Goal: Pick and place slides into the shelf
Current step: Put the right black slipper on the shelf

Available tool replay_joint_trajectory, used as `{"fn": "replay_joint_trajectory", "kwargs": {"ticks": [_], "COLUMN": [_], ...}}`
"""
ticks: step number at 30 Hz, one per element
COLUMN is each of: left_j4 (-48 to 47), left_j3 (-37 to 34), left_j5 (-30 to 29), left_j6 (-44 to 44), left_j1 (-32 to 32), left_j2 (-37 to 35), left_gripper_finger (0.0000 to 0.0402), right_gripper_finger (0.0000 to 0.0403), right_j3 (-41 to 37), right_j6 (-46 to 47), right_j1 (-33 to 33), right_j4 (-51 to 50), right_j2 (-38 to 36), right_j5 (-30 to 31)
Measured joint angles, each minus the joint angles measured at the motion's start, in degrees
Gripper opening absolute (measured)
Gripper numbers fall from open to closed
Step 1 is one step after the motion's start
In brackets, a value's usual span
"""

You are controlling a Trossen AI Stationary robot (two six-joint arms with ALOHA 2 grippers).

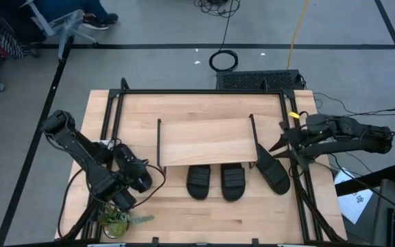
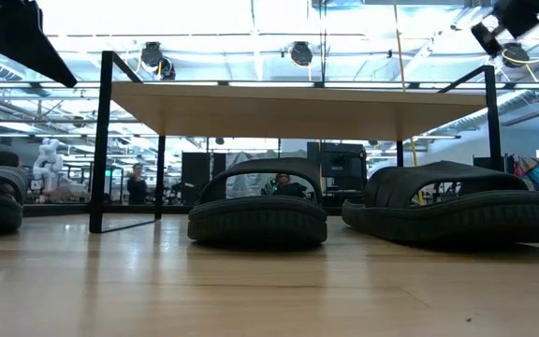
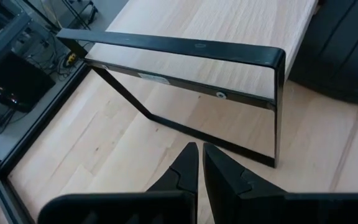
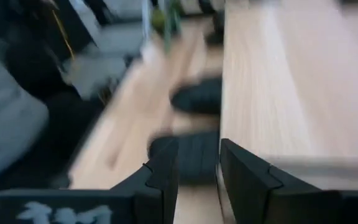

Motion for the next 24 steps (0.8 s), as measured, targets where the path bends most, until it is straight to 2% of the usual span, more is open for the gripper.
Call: {"fn": "replay_joint_trajectory", "kwargs": {"ticks": [2, 7, 9, 11, 16, 20, 24], "left_j4": [0.02, 0.07, 0.13, 0.35, 0.46, 0.50, 0.51], "left_j3": [0.00, 0.00, 0.00, 0.00, 0.01, 0.02, 0.02], "left_j5": [-0.02, -0.03, -0.63, -2.00, -2.95, -2.95, -2.78], "left_j6": [0.08, -0.01, -0.03, -0.07, 0.32, 0.32, 1.41], "left_j1": [0.00, 0.00, 0.00, 0.00, 0.02, 0.02, 0.02], "left_j2": [0.00, 0.00, 0.00, 0.00, 0.00, 0.00, 0.00], "left_gripper_finger": [0.0021, 0.0021, 0.0021, 0.0021, 0.0021, 0.0021, 0.0021], "right_gripper_finger": [0.0105, 0.0105, 0.0105, 0.0105, 0.0105, 0.0105, 0.0105], "right_j3": [0.00, 0.02, 0.09, 0.20, 0.11, 0.02, -0.04], "right_j6": [-1.10, 1.09, 3.83, 4.89, 3.19, 1.54, 1.45], "right_j1": [-0.02, 0.00, 0.11, 0.80, 6.24, 14.35, 22.91], "right_j4": [7.64, 36.62, 47.07, 53.85, 59.83, 61.49, 60.64], "right_j2": [0.04, 0.46, 1.15, 2.63, 12.43, 23.11, 30.51], "right_j5": [-3.80, -23.11, -26.89, -27.85, -30.14, -31.02, -31.00]}}
